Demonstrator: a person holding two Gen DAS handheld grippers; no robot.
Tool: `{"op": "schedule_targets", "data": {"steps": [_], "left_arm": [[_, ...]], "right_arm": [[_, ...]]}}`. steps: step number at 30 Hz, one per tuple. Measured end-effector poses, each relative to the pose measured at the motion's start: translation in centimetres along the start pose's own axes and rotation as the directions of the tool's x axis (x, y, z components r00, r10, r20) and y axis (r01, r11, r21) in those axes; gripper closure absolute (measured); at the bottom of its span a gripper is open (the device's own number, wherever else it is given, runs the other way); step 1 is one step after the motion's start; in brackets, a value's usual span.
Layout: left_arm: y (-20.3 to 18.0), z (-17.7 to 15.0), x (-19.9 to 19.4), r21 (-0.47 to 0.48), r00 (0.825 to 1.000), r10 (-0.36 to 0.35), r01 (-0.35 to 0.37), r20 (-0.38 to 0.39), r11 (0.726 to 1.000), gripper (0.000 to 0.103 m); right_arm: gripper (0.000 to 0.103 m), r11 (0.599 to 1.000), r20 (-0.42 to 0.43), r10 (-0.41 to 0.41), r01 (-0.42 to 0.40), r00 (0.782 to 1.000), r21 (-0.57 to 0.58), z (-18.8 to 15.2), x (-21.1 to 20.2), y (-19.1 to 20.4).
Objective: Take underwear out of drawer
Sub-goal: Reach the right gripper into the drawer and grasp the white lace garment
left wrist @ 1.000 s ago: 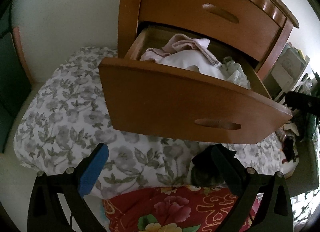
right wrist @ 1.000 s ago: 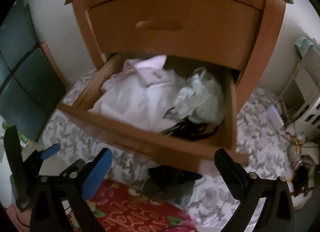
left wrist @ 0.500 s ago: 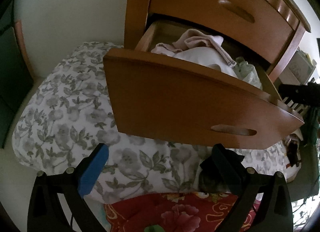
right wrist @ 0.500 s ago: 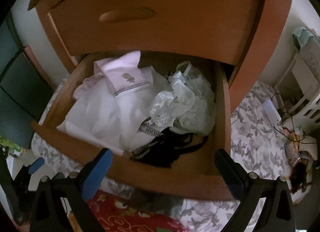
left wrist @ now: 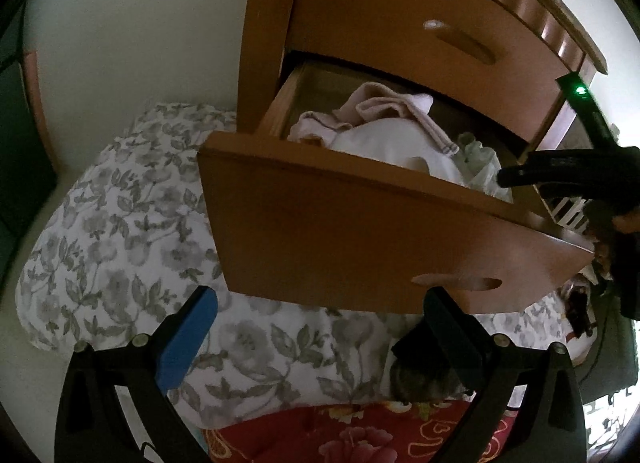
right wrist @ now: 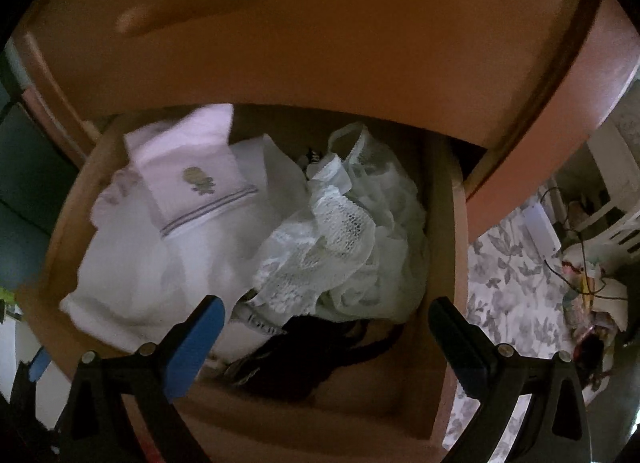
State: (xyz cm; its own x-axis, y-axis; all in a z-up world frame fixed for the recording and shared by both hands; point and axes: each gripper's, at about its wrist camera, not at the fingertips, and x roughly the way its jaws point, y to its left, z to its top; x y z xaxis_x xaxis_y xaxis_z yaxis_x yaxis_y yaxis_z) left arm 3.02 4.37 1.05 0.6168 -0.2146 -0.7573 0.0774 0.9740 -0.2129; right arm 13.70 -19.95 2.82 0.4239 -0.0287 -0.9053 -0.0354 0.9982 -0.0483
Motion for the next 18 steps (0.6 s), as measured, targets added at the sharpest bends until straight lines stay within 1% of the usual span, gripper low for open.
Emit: {"op": "schedule_targets", "data": {"steps": [6, 9, 14, 18], "left_arm": [[0.4, 0.1, -0.1, -0.011, 1.000, -0.009, 0.009, 0.017, 1.000, 0.000], [0.6, 0.1, 0.0, -0.019, 1.000, -0.019, 0.019, 0.011, 1.000, 0.000], [0.7, 0.0, 0.2, -0.028, 1.000, -0.030, 0.030, 0.000, 0.999, 0.000], [0.7, 0.0, 0.1, -0.026, 0.999, -0.034, 0.034, 0.000, 0.999, 0.000]], "right_arm": [[0.000, 0.999, -0.039, -0.030, 0.030, 0.999, 0.019, 1.6, 2.0, -0.1], [0.001, 0.999, -0.048, -0.038, 0.039, 0.998, 0.020, 2.3, 2.6, 0.0], [0.004, 0.999, -0.093, -0.040, 0.042, 0.995, 0.016, 3.0, 3.4, 0.1], [0.015, 0.998, -0.112, -0.053, 0.055, 0.992, 0.016, 3.9, 4.1, 0.2]]}}
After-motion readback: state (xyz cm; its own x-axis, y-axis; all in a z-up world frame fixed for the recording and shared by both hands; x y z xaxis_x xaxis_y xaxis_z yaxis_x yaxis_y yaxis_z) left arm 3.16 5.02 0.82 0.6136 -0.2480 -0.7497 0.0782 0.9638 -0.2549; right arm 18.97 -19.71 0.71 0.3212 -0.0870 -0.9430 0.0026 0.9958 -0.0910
